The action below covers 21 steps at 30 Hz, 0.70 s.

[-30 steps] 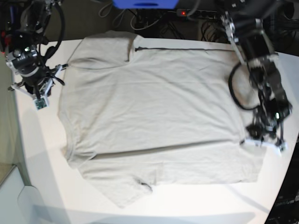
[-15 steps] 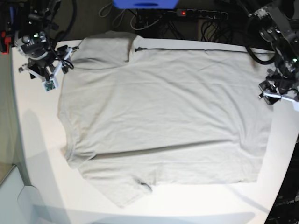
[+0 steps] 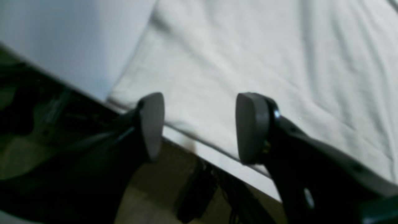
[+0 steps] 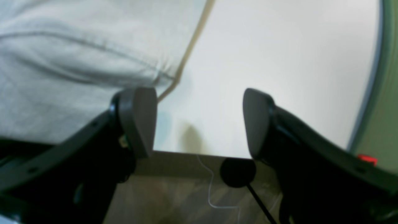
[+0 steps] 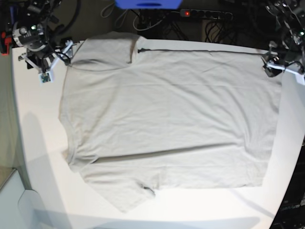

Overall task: Layout the t-shirt on the table in an organized manner, then fold the t-shirt properly
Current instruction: 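Grasp the shirt shoulder corners with both grippers and pull them apart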

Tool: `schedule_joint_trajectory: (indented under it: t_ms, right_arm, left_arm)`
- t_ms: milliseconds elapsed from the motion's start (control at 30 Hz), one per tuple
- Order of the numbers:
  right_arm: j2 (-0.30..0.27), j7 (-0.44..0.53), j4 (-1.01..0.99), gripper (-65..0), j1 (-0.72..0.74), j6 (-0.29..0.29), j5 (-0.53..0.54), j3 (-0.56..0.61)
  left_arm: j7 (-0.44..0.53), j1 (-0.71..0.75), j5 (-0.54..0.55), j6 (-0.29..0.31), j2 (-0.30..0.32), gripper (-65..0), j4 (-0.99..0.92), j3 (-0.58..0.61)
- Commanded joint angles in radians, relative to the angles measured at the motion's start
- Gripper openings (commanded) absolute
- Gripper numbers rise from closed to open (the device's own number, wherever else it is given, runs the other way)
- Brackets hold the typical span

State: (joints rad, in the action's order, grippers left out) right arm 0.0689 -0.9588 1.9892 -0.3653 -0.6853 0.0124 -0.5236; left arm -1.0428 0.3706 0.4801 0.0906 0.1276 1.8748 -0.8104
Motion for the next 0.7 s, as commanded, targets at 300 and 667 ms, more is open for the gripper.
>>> schedule_joint_trajectory:
  t_ms: [300,667]
  right_arm:
    - [-0.008,0.016,0.020,-21.1,0.002,-0.013,0.008,-0.003]
    - [-0.008,0.016,0.018,-21.1,0.007,-0.013,0.008,-0.003]
  left_arm:
    - [0.048,-0.009,0.001,0.002,0.077,-29.2,-0.057,-0.073]
    - [0.131,-0.034,-0.002,0.025,0.116,-29.3,-0.245,-0.042]
